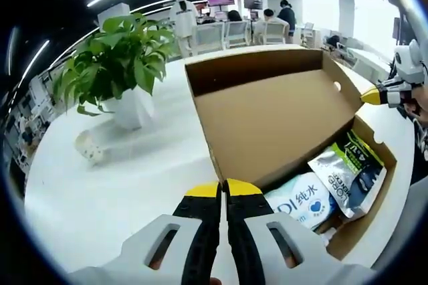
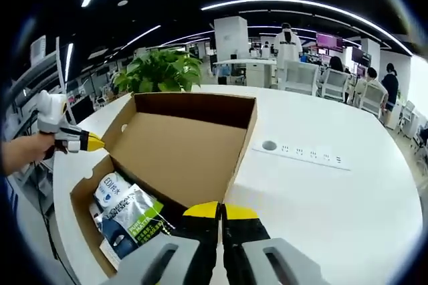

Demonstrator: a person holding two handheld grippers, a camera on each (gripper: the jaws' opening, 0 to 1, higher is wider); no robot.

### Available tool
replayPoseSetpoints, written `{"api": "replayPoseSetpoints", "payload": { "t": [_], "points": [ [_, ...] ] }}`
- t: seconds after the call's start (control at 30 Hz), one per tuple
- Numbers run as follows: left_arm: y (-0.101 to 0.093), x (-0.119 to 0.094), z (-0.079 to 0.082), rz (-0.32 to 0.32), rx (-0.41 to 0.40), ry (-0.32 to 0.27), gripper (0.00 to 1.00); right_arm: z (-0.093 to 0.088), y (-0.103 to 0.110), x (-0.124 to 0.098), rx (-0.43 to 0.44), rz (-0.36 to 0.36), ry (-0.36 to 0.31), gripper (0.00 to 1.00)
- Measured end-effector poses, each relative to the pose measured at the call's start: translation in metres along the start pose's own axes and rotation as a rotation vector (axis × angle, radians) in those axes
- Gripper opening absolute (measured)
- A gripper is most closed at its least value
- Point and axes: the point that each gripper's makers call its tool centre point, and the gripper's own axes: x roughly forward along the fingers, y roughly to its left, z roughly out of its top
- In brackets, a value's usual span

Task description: Operate the shoe box by opening the lid, removing the specified soft item, and placing it in the target area until the item is outside and the box remains undamaged.

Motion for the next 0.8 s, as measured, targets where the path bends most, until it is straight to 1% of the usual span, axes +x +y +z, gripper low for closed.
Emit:
{"api": "replayPoseSetpoints", "payload": {
  "t": [0.43, 0.8],
  "points": [
    [0.001, 0.006, 0.003, -0.022, -0.016, 0.050, 0.00, 0.002, -0.005, 0.008, 0.080, 0.006, 0.042, 0.00],
    [0.003, 0.012, 0.003, -0.028, -0.003, 0.079, 0.01, 0.002, -0.010, 0.014, 0.128, 0.010, 0.061, 0.00]
  ]
}}
